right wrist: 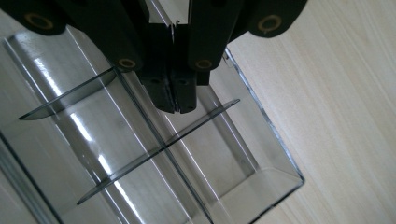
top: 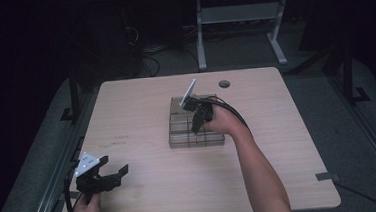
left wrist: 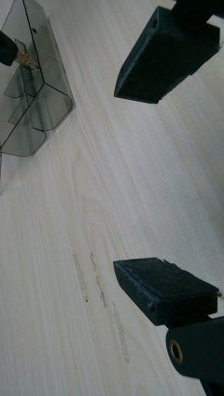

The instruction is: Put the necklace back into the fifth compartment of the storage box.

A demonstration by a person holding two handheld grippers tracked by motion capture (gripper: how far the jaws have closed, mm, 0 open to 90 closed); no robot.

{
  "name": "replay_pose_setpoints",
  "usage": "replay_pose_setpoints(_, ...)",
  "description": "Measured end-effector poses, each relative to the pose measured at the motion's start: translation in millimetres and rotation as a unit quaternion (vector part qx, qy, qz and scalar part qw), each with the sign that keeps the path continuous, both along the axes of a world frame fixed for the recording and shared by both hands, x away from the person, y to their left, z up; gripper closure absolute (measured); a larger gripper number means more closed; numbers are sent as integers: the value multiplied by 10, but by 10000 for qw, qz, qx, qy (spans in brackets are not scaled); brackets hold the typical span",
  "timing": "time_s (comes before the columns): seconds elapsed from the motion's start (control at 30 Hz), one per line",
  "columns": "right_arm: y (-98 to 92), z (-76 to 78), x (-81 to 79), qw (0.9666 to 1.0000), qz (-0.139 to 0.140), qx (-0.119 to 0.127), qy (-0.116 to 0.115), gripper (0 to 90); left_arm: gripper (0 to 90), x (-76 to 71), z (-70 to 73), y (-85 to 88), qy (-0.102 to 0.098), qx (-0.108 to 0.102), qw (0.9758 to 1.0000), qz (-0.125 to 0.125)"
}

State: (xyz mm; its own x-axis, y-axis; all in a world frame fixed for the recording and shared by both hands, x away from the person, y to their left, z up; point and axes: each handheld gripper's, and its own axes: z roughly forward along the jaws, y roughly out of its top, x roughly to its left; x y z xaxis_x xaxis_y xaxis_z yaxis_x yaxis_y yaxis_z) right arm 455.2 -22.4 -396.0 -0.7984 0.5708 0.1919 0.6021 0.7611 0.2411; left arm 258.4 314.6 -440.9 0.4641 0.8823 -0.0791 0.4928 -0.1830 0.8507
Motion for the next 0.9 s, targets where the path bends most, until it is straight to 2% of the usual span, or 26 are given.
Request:
replay_pose_setpoints(0.17,-24,-84,2,10000,-57,-32,57,878,141,4,0,6,-9,-11,10000,12)
replay_pose_setpoints(0.37,-22,-112,7,9999,-99,-43,65,877,141,-4,1,3,5,41,10000,-29)
replay_pose_setpoints(0.67,-14,-192,4,9997,-146,-123,121,865,141,-10,1,8,-19,10,10000,-22)
replay_pose_setpoints(0.9,-84,-165,10,9997,-235,2,59,826,141,-8,0,2,-8,17,10000,-15)
